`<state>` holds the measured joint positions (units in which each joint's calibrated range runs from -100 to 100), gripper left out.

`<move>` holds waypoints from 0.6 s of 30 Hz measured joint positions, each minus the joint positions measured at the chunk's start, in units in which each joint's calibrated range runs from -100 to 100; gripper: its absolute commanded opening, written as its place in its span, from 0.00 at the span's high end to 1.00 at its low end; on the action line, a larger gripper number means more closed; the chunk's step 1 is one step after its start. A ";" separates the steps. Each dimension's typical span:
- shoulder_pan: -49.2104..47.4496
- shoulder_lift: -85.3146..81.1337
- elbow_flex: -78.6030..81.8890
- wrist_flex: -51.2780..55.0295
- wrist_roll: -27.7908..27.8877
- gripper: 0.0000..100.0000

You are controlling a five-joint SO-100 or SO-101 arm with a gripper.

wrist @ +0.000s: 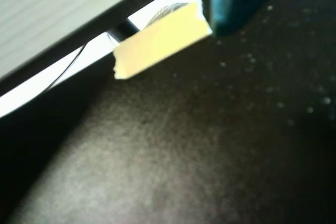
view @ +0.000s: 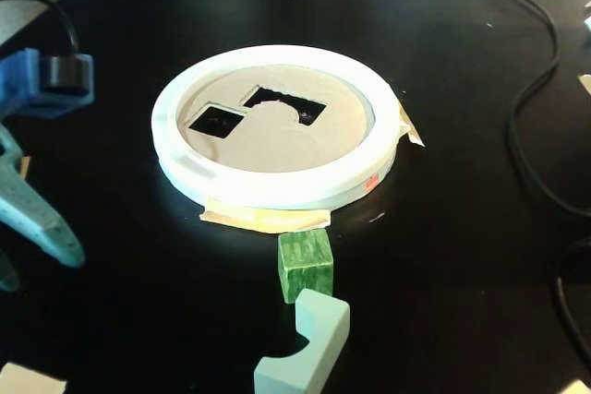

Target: Pick up the square block and drop it in corresponding square shaped hole

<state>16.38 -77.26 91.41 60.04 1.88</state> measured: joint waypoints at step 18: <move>-0.20 0.00 -3.22 -0.39 0.00 0.05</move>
<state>16.18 -77.26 88.19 59.65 1.88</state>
